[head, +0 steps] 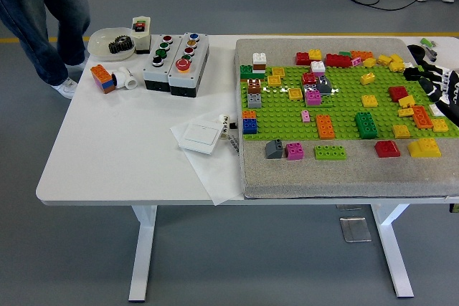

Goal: Pick up the brick,pile it on top of brick,press brick,pick up the brick,pile it on top of brick,press brick

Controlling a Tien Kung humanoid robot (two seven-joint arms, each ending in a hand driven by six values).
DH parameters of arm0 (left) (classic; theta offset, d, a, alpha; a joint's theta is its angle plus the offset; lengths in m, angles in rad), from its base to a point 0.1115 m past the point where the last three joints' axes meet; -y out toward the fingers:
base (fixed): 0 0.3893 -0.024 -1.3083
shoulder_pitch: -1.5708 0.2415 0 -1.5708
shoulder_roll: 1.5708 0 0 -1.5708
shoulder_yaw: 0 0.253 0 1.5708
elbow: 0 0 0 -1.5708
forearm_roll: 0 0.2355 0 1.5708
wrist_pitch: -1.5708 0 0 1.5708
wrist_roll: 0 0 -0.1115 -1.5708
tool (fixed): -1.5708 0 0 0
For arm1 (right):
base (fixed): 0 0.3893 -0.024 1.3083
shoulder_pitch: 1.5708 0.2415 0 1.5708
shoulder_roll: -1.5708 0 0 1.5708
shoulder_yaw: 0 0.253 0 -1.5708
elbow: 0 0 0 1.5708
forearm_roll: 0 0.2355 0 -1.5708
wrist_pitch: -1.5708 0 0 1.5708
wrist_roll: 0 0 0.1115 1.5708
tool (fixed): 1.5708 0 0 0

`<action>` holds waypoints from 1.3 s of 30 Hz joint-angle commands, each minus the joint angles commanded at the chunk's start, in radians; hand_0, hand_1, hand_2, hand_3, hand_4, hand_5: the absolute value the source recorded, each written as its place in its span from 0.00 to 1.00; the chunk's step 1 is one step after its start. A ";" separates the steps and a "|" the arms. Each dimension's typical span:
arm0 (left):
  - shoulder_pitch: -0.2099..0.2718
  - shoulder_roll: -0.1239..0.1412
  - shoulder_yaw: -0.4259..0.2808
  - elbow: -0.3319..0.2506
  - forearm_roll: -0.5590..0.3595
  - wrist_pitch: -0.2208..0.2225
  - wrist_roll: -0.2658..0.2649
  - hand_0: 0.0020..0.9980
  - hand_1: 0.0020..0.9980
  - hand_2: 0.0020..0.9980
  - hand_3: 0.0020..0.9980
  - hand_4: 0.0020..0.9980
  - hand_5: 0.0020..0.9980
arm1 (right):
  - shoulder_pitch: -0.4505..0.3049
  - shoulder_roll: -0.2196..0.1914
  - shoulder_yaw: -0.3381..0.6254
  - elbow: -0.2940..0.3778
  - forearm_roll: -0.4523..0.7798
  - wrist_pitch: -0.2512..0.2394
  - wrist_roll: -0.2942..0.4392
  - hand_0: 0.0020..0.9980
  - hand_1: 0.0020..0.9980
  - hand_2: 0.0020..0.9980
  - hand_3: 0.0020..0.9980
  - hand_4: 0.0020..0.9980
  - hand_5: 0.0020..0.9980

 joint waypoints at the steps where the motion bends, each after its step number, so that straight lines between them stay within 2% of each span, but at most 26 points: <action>1: 0.000 0.000 0.000 0.000 0.000 0.000 0.000 0.79 0.80 0.81 0.65 0.66 0.66 | 0.002 -0.002 0.001 0.000 -0.026 -0.002 0.001 0.79 0.75 0.77 0.80 1.00 0.57; 2: 0.000 0.000 0.000 0.000 0.000 0.000 0.000 0.79 0.80 0.81 0.65 0.66 0.66 | 0.004 -0.005 0.001 -0.001 -0.045 -0.002 0.003 0.79 0.75 0.77 0.80 1.00 0.57; 3: 0.001 0.000 0.000 0.000 0.001 0.000 0.000 0.79 0.80 0.81 0.65 0.66 0.66 | 0.009 -0.013 0.001 -0.004 -0.084 -0.004 0.006 0.77 0.73 0.75 0.76 1.00 0.41; 8: 0.003 0.000 -0.001 0.000 0.001 0.000 0.001 0.79 0.80 0.81 0.65 0.66 0.66 | 0.025 -0.041 -0.013 -0.015 -0.292 0.004 0.017 0.77 0.73 0.75 0.76 1.00 0.41; 9: 0.003 0.000 -0.002 0.000 0.003 0.000 0.001 0.79 0.80 0.81 0.65 0.66 0.66 | 0.028 -0.047 -0.018 -0.017 -0.331 0.008 0.018 0.74 0.69 0.72 0.71 1.00 0.34; 14: 0.005 0.000 -0.004 0.000 0.007 0.000 0.003 0.79 0.80 0.81 0.65 0.66 0.66 | 0.049 -0.078 -0.055 -0.046 -0.543 0.029 0.032 0.74 0.69 0.72 0.71 1.00 0.34; 15: 0.006 0.000 -0.004 0.000 0.007 0.000 0.003 0.79 0.80 0.81 0.65 0.66 0.66 | 0.051 -0.080 -0.058 -0.049 -0.582 0.031 0.034 0.73 0.68 0.70 0.68 0.96 0.22; 20: 0.007 -0.001 -0.006 0.000 0.010 0.000 0.004 0.79 0.80 0.81 0.65 0.66 0.66 | 0.069 -0.098 -0.085 -0.080 -0.776 0.026 0.046 0.73 0.68 0.70 0.68 0.96 0.22; 21: 0.007 -0.001 -0.006 0.000 0.009 0.000 0.004 0.79 0.80 0.82 0.65 0.66 0.66 | 0.075 -0.102 -0.095 -0.093 -0.776 0.023 0.049 0.68 0.64 0.63 0.60 0.89 0.16; 26: 0.006 -0.001 -0.004 0.000 0.008 0.000 0.004 0.79 0.80 0.82 0.65 0.66 0.66 | 0.108 -0.122 -0.141 -0.154 -0.776 0.017 0.061 0.68 0.64 0.63 0.60 0.89 0.16; 27: 0.005 -0.001 -0.004 0.000 0.006 0.001 0.003 0.79 0.80 0.81 0.65 0.66 0.66 | 0.112 -0.124 -0.146 -0.162 -0.776 0.016 0.061 0.64 0.62 0.60 0.56 0.85 0.15; 38: 0.002 -0.001 -0.003 0.000 0.005 0.001 0.003 0.79 0.80 0.81 0.65 0.66 0.66 | 0.164 -0.140 -0.214 -0.245 -0.776 0.026 0.063 0.65 0.62 0.60 0.57 0.85 0.13; 39: 0.002 -0.001 -0.003 -0.001 0.005 0.001 0.003 0.79 0.80 0.82 0.65 0.66 0.66 | 0.168 -0.141 -0.218 -0.253 -0.776 0.026 0.063 0.65 0.63 0.61 0.59 0.86 0.13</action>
